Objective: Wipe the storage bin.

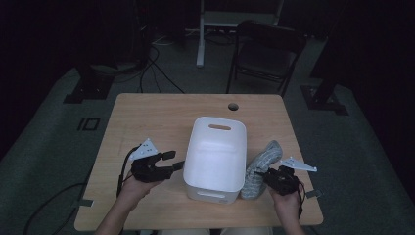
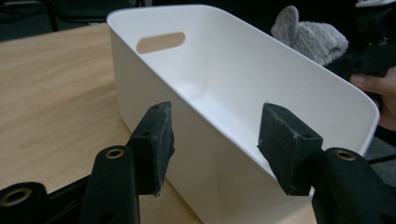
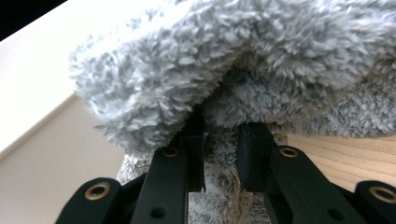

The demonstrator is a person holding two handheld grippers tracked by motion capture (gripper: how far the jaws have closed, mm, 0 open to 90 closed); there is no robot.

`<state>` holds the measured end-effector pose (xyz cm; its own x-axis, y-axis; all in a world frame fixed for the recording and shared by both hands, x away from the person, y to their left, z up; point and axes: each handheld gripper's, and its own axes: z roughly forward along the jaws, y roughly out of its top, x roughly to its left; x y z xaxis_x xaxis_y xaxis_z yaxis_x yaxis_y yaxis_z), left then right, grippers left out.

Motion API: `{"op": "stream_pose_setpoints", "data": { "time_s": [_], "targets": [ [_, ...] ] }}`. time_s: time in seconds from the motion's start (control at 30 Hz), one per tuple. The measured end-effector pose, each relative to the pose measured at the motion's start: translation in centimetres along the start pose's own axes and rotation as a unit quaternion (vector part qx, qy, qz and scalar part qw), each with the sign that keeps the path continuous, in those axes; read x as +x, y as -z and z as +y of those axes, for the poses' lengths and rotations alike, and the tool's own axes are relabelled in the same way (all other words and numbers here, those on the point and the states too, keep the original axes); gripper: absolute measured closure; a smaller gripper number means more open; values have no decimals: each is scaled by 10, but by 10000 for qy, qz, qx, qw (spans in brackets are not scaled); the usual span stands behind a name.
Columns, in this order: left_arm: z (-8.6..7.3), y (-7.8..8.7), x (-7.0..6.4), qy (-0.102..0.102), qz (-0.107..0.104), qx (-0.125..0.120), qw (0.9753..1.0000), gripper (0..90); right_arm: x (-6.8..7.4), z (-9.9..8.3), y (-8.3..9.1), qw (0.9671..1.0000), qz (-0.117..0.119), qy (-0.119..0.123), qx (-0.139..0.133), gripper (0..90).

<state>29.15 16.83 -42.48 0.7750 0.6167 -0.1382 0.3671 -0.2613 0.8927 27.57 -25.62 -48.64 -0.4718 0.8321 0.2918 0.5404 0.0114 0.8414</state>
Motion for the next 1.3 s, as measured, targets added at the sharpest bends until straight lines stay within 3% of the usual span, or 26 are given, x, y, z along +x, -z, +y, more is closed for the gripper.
{"op": "stream_pose_setpoints", "data": {
  "time_s": [0.17,0.57,0.97,1.3],
  "targets": [
    [12,-10,5,-160,39,-3,9999,449,0,0,1,10000,11,-29,-20,755],
    [29,-39,19,-274,35,-41,9996,450,-1,-1,1,10000,37,-19,-6,755],
    [48,-64,31,-451,182,-49,9988,450,-1,-1,1,10000,44,-35,1,755],
    [58,-84,50,-466,262,22,9986,450,-2,-1,1,10000,71,-43,1,754]
  ]
}}
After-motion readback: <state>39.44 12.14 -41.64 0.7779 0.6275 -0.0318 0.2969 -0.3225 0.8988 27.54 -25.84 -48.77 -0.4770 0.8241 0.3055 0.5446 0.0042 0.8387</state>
